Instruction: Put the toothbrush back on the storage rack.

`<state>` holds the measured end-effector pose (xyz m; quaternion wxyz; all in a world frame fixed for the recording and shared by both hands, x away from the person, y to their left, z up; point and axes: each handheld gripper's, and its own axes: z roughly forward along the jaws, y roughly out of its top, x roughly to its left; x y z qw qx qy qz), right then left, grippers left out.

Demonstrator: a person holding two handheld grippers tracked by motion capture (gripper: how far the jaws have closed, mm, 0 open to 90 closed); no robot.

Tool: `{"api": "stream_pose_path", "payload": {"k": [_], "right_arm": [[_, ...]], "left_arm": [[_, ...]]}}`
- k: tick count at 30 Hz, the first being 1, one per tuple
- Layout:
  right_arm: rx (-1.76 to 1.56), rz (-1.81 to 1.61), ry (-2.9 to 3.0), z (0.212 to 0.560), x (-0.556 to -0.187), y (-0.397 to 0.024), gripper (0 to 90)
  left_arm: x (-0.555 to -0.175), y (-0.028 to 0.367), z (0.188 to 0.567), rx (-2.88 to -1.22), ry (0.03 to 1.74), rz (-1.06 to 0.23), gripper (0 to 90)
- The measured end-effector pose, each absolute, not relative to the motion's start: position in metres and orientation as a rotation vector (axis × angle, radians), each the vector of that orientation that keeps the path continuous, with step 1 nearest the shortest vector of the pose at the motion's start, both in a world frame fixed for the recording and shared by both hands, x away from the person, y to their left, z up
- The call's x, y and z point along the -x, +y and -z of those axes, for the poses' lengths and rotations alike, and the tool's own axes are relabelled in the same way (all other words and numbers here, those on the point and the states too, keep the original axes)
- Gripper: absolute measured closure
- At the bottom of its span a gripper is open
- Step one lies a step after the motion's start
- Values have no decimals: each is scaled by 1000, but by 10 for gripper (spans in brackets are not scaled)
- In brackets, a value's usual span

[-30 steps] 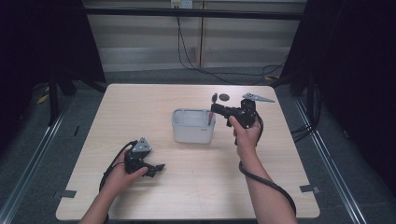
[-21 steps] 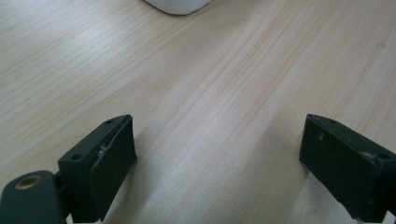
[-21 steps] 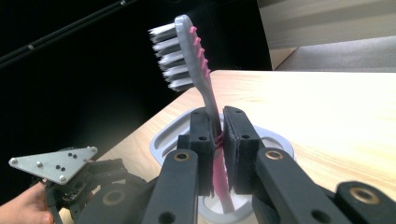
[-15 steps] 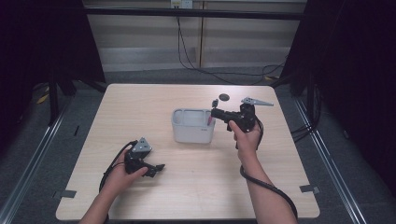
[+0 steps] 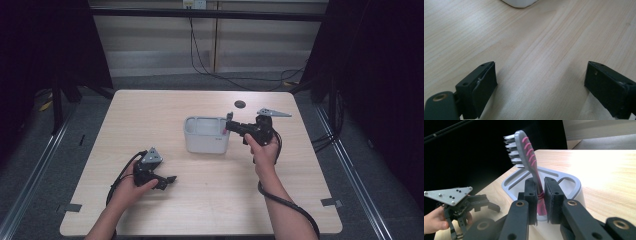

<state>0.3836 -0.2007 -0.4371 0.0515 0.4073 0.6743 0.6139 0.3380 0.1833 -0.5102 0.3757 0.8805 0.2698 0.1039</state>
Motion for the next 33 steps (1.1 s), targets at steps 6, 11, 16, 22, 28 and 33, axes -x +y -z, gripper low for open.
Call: {"api": "stream_pose_path", "payload": {"k": [6,11,16,22,28,33], "right_arm": [[-1238,-1862,2053,441,-381,-202,805],[-1242,-1862,2049,442,-378,-204,800],[-1240,-1861,2049,443,-377,-205,796],[-1248,-1865,2046,444,-376,-206,775],[-1244,-1873,2045,444,-375,-207,755],[-1246,-1867,2045,444,-374,-207,712]], "left_arm": [[-338,183,510,-2250,693,-264,101],[-338,183,510,-2251,692,-265,101],[-338,183,510,-2251,693,-264,101],[-338,183,510,-2250,693,-267,101],[-338,183,510,-2249,698,-266,101],[-338,183,510,-2253,693,-271,101]]}}
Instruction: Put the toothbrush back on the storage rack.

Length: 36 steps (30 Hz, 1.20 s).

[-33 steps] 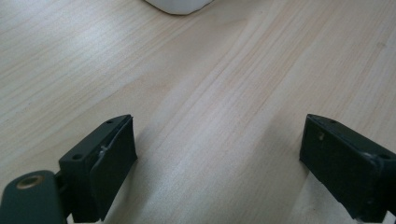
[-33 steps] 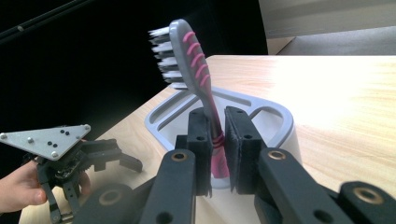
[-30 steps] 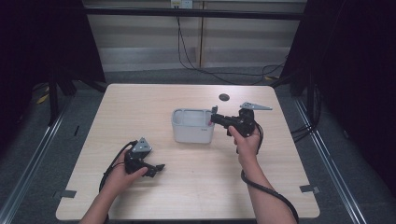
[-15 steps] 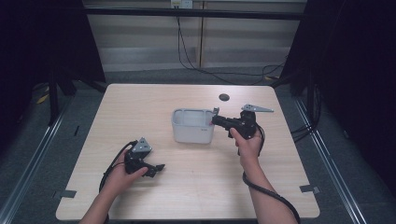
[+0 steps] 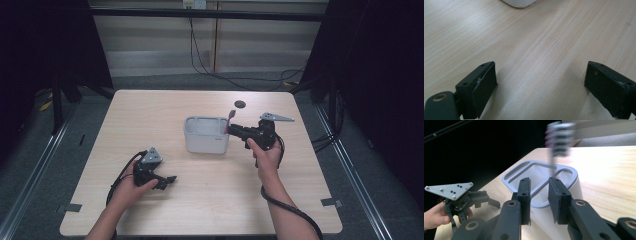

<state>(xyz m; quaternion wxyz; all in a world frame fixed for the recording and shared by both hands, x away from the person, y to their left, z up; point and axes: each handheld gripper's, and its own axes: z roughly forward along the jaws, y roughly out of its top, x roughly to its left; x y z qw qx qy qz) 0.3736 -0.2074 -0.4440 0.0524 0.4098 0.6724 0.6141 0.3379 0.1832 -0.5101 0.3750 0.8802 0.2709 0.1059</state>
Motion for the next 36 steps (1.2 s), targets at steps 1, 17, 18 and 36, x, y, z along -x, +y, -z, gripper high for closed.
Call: {"api": "stream_pose_path", "payload": {"k": [1,17,18,36], "right_arm": [[-1243,-1866,2045,444,-373,-208,704],[-1247,-1836,2027,439,-368,-216,494],[-1246,-1836,2026,439,-368,-217,481],[-1238,-1738,2080,437,-363,-225,292]], "left_arm": [[-338,183,510,-2254,692,-272,101],[-338,183,510,-2254,690,-270,101],[-338,183,510,-2253,690,-270,101],[-338,183,510,-2251,692,-262,101]]}}
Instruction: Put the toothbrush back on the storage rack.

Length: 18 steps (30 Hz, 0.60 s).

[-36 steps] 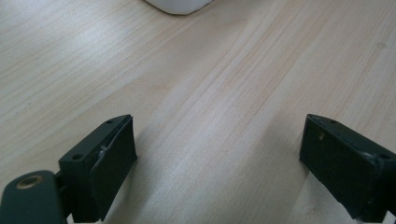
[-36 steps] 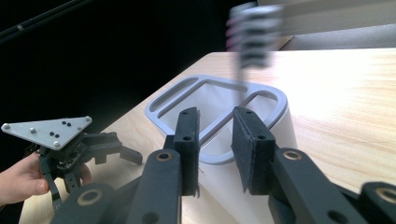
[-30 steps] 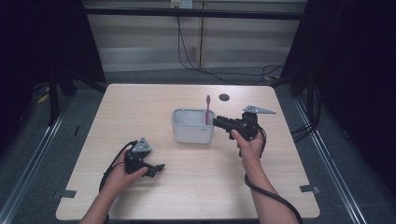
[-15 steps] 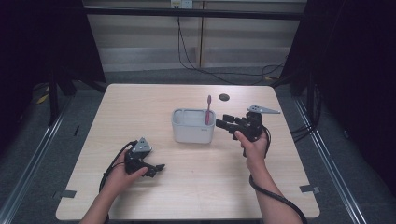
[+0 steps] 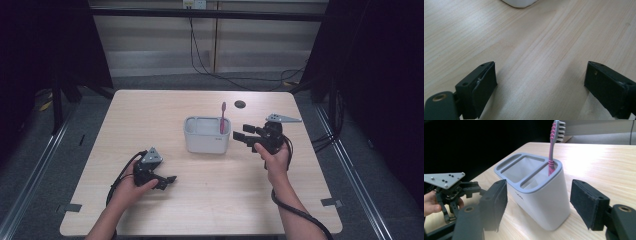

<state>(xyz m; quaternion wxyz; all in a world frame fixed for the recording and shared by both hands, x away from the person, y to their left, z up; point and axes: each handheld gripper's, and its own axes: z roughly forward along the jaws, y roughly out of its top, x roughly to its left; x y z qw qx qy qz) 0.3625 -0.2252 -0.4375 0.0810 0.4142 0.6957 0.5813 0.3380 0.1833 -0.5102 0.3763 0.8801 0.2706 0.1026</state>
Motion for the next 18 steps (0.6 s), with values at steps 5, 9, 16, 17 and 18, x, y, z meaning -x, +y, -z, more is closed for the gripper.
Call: {"api": "stream_pose_path", "payload": {"k": [5,9,16,17,18], "right_arm": [[-1236,-1731,2085,438,-360,-228,270],[-1222,-1712,2115,438,-357,-231,244],[-1208,-1690,2137,439,-352,-235,209],[-1206,-1686,2140,439,-352,-236,209],[-1206,-1679,2144,440,-351,-236,206]], "left_arm": [[-338,183,510,-2254,688,-270,101],[-338,183,510,-2250,693,-261,101],[-338,183,510,-2251,693,-261,101],[-338,183,510,-2247,695,-265,101],[-338,183,510,-2246,697,-260,101]]}}
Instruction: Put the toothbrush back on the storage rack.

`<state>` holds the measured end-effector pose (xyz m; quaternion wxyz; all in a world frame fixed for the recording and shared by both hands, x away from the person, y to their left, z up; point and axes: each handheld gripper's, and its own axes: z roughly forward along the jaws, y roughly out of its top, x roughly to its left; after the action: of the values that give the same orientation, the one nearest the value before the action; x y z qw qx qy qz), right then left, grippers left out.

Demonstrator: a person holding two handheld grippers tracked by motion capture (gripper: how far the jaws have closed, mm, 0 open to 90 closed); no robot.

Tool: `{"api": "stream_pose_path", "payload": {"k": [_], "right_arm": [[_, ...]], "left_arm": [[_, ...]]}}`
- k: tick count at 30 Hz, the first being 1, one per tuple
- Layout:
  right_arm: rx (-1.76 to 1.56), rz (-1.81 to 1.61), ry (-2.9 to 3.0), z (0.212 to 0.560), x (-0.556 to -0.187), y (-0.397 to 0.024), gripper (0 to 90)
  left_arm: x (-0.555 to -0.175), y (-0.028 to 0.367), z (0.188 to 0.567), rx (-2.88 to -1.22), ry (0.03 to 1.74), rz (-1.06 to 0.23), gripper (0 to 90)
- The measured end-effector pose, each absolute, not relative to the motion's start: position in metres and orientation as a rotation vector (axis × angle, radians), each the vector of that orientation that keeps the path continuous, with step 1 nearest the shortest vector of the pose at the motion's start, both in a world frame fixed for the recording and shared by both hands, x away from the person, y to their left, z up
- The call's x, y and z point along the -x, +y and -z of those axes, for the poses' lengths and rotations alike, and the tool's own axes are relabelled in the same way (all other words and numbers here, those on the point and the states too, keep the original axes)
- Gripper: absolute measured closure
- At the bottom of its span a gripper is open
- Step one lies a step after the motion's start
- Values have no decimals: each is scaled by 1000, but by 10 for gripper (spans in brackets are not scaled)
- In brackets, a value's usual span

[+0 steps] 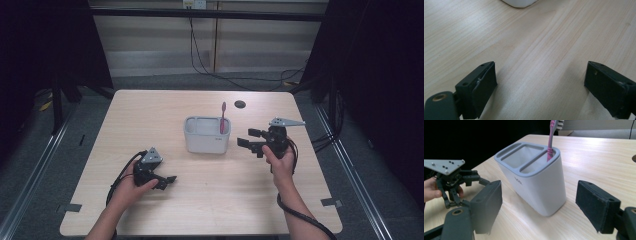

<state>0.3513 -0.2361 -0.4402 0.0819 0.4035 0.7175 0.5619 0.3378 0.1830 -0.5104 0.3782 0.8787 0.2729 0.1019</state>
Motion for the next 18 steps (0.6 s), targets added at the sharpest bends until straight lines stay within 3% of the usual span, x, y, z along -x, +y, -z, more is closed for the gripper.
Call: {"api": "stream_pose_path", "payload": {"k": [18], "right_arm": [[-1239,-1602,2190,461,-343,-245,184]], "left_arm": [[-338,183,510,-2249,695,-262,101]]}}
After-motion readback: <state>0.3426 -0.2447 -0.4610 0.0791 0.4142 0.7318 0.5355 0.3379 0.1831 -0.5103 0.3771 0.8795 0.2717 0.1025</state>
